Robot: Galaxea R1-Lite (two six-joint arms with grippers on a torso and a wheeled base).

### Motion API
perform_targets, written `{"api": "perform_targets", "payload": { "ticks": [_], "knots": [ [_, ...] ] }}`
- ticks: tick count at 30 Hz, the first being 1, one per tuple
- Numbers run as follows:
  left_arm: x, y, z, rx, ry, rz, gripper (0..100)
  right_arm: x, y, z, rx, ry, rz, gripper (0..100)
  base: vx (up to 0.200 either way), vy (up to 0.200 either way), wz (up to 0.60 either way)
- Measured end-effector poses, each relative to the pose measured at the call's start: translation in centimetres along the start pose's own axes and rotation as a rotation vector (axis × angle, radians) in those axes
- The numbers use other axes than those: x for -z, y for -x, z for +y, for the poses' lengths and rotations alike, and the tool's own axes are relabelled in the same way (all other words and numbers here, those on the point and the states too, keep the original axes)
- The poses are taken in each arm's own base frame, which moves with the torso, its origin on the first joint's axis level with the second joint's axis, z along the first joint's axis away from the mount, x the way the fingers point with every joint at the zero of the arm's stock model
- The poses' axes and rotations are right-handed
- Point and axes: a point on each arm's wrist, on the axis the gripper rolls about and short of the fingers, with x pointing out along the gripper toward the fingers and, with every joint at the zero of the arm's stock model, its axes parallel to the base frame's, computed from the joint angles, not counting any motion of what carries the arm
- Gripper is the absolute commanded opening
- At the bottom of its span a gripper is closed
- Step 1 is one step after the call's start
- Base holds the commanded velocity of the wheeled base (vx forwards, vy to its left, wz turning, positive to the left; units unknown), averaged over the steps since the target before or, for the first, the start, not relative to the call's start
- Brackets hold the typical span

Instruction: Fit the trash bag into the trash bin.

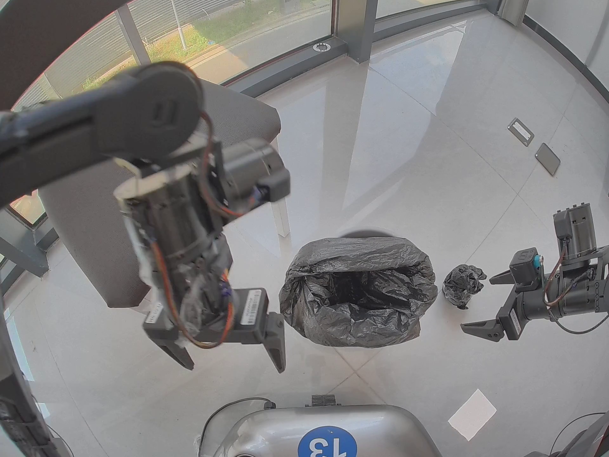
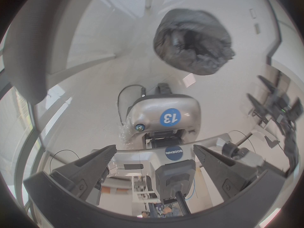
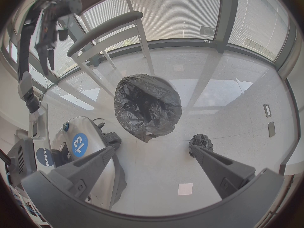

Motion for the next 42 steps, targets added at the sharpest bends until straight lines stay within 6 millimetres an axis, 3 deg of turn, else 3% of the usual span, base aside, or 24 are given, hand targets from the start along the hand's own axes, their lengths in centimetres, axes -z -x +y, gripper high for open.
{"api": "perform_targets", "payload": {
  "ticks": [8, 11, 14, 26, 33, 42],
  "knots": [
    [9.4, 8.7, 3.9, 0.168, -0.099, -0.317, 100, 0.8, 0.5, 0.7, -0.015, 0.002, 0.023, 100, 0.000, 0.000, 0.00],
    [12.4, 11.2, 6.1, 0.252, -0.111, -0.484, 100, 1.0, 0.6, 0.9, -0.022, 0.006, 0.027, 100, 0.000, 0.000, 0.00],
    [14.4, 12.3, 7.8, 0.316, -0.113, -0.604, 100, 1.2, 0.6, 1.1, -0.028, 0.007, 0.032, 100, 0.000, 0.000, 0.00],
    [16.3, 10.9, 11.3, 0.416, -0.096, -0.928, 100, 1.6, 0.8, 1.4, -0.032, -0.001, 0.040, 100, 0.000, 0.000, 0.00],
    [16.7, 9.5, 12.3, 0.429, -0.081, -1.009, 100, 1.4, 0.8, 0.6, -0.003, -0.017, 0.036, 100, 0.000, 0.000, 0.00],
    [15.5, 8.0, 12.7, 0.382, -0.031, -1.043, 100, -3.6, -1.4, -2.4, 0.068, 0.101, -0.098, 100, 0.000, 0.000, 0.00]
  ]
}}
